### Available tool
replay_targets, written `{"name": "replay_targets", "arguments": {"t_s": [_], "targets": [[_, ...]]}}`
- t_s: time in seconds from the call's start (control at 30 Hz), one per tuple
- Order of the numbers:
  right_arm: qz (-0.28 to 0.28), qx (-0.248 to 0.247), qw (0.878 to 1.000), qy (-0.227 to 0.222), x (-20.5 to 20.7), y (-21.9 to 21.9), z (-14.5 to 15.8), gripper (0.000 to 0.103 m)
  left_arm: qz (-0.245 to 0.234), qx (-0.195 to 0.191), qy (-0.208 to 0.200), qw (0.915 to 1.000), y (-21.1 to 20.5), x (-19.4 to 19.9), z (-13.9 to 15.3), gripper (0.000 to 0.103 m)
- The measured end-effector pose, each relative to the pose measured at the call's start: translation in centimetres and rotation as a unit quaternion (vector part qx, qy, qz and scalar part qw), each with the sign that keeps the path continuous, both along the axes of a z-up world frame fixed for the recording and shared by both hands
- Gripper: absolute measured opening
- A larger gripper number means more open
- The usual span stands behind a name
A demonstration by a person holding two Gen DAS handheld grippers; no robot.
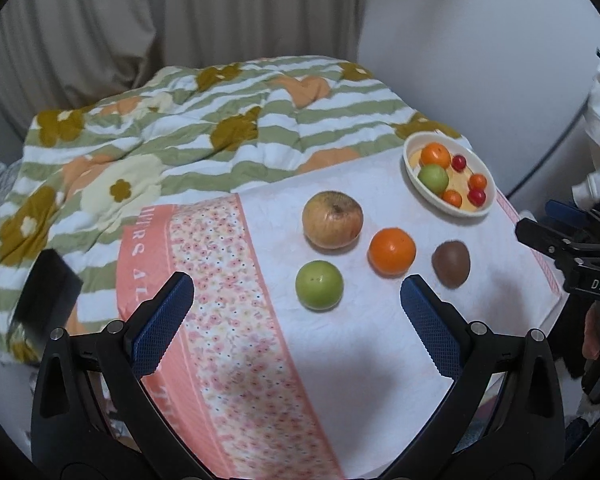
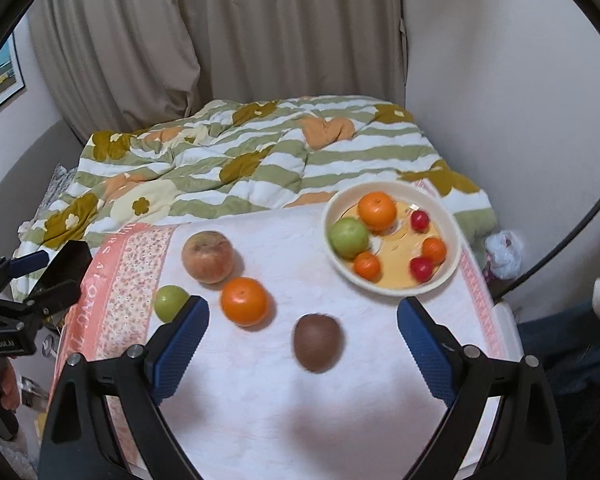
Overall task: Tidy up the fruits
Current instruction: 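Withdraw both tools from the plate toward the remaining fruit, then grasp the second green pomelo with the left tool while the right tool grasps the large orange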
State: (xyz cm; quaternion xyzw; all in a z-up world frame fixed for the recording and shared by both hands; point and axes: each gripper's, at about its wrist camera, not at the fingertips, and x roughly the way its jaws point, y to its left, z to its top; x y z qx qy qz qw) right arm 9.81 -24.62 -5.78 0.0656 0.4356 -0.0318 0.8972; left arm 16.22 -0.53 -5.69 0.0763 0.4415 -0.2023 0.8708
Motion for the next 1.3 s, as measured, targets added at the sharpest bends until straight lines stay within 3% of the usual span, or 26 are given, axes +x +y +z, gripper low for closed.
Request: {"name": "replay_targets", "arguments": {"t_s": [0.27, 0.53, 0.8, 0.97, 1.13, 1.3], "targets": [[0.0, -0.013, 1.0, 0.007, 1.0, 4.3, -3.3, 0.094, -0.063, 0.006, 0.013, 0.9979, 0.9, 1.8, -3.6, 0.103], [0.062, -0.042, 0.997, 0.002, 2.9, 5.3, -6.9, 0.094, -0.138, 0.038, 0.002, 0.9897, -0.9, 3.1, -8.0, 0.103], [0.123, -0.059, 0.99, 0.018, 5.1, 4.7, -9.7, 0.093, -0.167, 0.05, 0.018, 0.9846, -2.9, 4.3, -10.9, 0.103], [0.152, -0.05, 0.987, 0.03, 6.0, 4.4, -10.8, 0.093, -0.177, 0.06, 0.027, 0.9819, -4.3, 4.6, -12.3, 0.096], [0.184, -0.045, 0.981, 0.05, 6.7, 4.6, -11.9, 0.082, -0.181, 0.064, 0.039, 0.9806, -5.4, 4.8, -13.2, 0.089], [0.199, -0.039, 0.977, 0.06, 6.9, 4.5, -12.5, 0.079, -0.178, 0.07, 0.052, 0.9802, -6.2, 4.9, -14.1, 0.072]]}}
